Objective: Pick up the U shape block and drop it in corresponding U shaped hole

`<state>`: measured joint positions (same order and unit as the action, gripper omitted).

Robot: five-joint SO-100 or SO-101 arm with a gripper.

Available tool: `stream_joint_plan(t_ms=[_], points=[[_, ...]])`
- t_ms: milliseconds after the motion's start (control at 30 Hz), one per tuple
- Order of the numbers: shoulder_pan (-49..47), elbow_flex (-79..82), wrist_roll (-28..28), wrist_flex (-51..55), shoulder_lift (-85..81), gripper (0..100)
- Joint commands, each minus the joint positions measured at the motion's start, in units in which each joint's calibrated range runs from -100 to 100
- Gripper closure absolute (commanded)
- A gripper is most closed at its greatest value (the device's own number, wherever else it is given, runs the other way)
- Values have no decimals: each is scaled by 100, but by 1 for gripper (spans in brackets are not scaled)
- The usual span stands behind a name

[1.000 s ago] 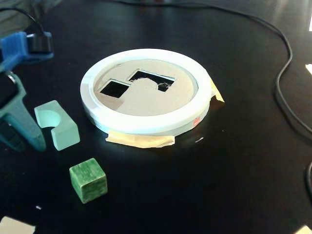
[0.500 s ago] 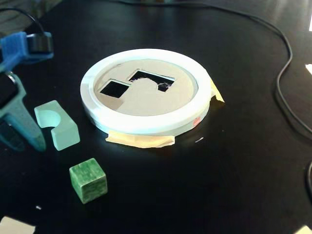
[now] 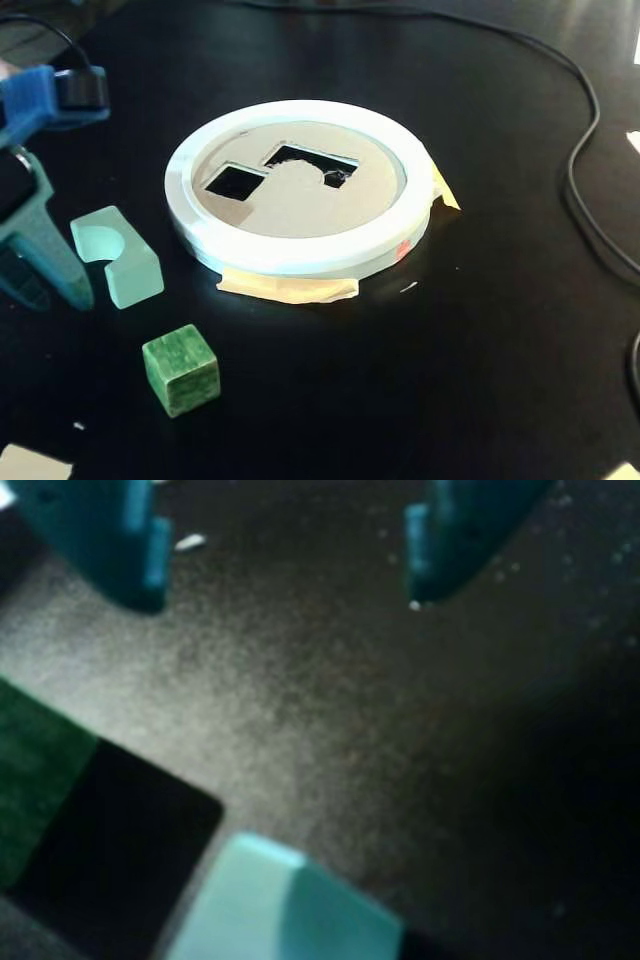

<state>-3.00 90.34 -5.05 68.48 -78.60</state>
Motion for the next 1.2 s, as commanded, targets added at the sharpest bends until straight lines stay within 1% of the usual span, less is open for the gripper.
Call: stream_joint_plan(t_ms=[0,200,267,367,400,467,533,567,700,733,833,900,1033,1100,1167], points=[[112,-117,-39,-89,-89,59],[100,-910,-49,-741,-89,59],[0,-1456,-210,-691,-71,59],[87,-1903,-718,-681,27,59],[87,-2003,-1055,-681,27,59],[-87,-2048,-1529,-681,27,59],[-237,-2048,-2208,-651,27,59],[-599,-2057,-2808,-531,-53,59],[-1635,-2057,-4220,-370,-71,59],[-2222,-2076,-4791,-400,-89,59],[-3084,-2267,-5631,-360,19,59],[-3408,-2349,-6139,-350,27,59],[-3483,-2358,-6642,-340,27,59],[-3720,-2331,-6803,-290,99,54],[-3758,-2358,-6896,-59,287,44]])
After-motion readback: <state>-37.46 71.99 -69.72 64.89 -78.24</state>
